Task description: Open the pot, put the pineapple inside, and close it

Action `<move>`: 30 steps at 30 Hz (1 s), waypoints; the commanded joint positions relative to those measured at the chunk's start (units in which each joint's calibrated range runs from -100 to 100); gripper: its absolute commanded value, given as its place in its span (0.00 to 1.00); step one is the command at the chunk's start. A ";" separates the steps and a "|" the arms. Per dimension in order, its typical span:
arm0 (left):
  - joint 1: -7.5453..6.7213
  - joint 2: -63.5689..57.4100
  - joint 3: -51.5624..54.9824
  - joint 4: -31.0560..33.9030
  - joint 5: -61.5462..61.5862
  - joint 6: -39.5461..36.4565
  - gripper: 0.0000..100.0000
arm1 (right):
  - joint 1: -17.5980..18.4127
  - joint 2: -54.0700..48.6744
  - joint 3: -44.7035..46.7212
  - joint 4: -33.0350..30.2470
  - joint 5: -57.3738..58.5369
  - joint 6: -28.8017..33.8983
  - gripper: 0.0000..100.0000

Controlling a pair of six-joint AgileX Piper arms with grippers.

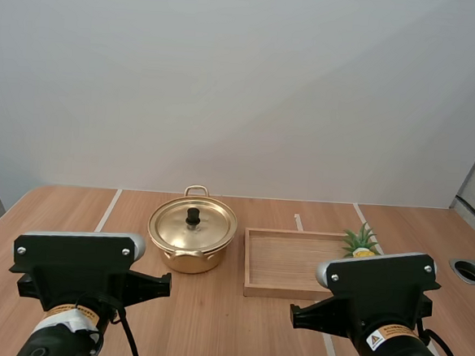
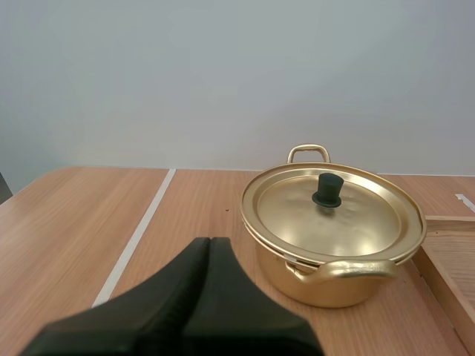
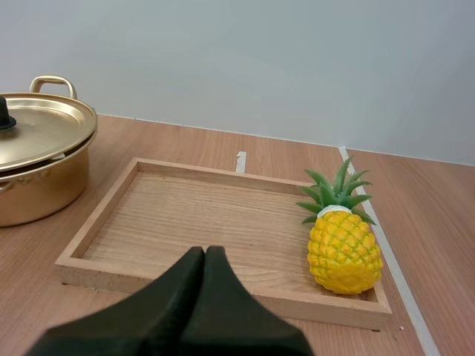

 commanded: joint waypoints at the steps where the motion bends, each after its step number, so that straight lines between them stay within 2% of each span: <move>1: -0.09 -0.35 0.12 0.11 -1.13 -0.62 0.00 | 0.02 -0.42 0.00 0.29 -1.48 -0.37 0.00; 17: -0.09 -0.35 0.12 0.11 -1.13 -0.62 0.00 | 0.02 -0.42 0.00 0.42 -1.48 -0.37 0.00; 25: -0.09 -0.35 0.12 0.11 -1.13 -0.62 0.00 | 0.02 -0.42 0.00 4.78 -1.22 -0.37 0.00; 30: -0.09 -0.35 0.12 0.11 -1.13 -0.62 0.00 | 0.02 -0.42 0.00 5.03 -0.61 -0.37 0.00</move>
